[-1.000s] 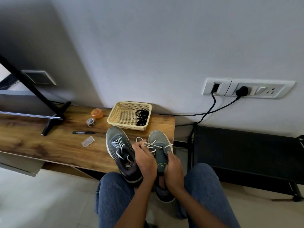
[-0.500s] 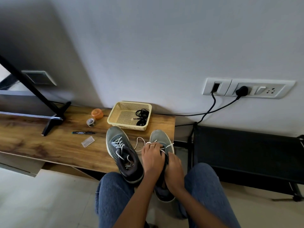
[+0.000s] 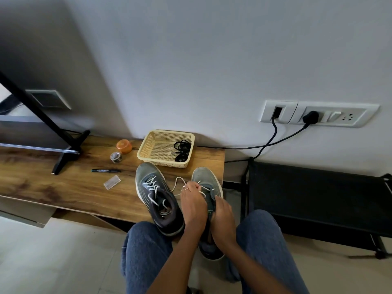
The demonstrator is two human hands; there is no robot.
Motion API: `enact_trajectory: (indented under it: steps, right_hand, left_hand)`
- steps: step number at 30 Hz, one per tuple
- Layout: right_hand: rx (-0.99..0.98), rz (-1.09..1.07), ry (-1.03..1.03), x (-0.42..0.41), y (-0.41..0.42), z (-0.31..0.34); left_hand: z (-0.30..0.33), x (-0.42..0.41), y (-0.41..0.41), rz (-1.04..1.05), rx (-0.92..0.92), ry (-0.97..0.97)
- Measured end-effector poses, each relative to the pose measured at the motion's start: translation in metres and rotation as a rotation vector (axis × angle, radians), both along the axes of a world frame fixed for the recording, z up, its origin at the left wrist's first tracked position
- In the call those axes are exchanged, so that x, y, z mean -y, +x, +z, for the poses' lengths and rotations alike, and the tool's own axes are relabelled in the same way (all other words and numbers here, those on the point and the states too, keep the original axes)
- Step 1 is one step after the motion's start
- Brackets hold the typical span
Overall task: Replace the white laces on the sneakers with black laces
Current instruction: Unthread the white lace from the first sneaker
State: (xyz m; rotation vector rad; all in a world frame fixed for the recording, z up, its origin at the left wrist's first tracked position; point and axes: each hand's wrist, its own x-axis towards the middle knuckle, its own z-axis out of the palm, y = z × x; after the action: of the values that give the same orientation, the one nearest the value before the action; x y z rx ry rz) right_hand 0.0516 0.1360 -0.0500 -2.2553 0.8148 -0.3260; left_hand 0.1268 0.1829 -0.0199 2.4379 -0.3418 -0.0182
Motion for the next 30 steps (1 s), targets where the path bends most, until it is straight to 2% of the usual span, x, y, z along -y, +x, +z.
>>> enact_trajectory:
  steps: [6, 12, 22, 30]
  right_hand:
    - [0.009, 0.032, 0.063, 0.001, -0.003, 0.003]
    - [0.069, -0.032, 0.285, 0.001, -0.001, 0.007]
    - [0.071, -0.054, 0.327, 0.001, -0.002, 0.007]
    - [0.052, -0.059, 0.234, 0.003, 0.0, 0.008]
  left_hand:
    - [0.0, 0.001, -0.008, 0.063, -0.026, -0.162]
    - [0.005, 0.006, -0.016, 0.177, -0.145, -0.234]
    - [0.016, 0.01, -0.023, 0.261, -0.19, -0.302]
    - [0.02, 0.016, -0.024, 0.452, -0.222, -0.406]
